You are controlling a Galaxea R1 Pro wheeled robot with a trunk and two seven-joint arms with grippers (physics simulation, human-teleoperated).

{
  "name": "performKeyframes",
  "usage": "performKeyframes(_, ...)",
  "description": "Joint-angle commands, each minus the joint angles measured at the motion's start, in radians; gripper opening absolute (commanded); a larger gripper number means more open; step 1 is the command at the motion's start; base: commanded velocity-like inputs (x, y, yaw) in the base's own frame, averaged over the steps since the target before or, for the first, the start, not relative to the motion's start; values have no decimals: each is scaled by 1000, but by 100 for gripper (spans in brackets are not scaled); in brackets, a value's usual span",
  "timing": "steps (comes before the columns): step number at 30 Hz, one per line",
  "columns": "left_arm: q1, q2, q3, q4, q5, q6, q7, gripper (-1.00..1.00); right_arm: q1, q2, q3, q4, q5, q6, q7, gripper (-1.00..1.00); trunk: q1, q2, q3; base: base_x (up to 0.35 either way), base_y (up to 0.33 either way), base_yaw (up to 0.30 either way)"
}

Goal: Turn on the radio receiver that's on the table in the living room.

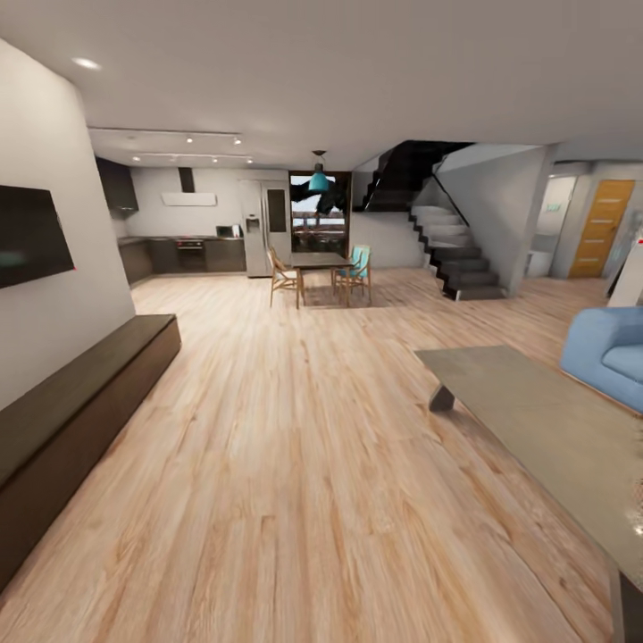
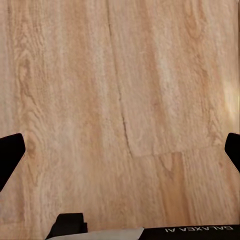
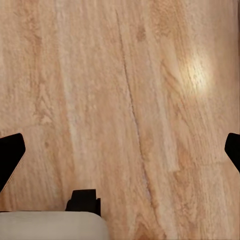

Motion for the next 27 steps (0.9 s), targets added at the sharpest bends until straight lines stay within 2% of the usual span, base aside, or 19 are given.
performKeyframes(1,0,0,0,0,0,0,0,100,0,0,0,0,0,0,0,100,0,0,0,327,83,-272)
performKeyframes(17,0,1,2,0,1,0,1,100,0,1,0,0,0,0,0,100,0,0,6,327,12,-272)
performKeyframes(27,0,0,2,0,2,0,1,100,0,0,0,0,0,0,0,100,0,0,9,327,110,-272)
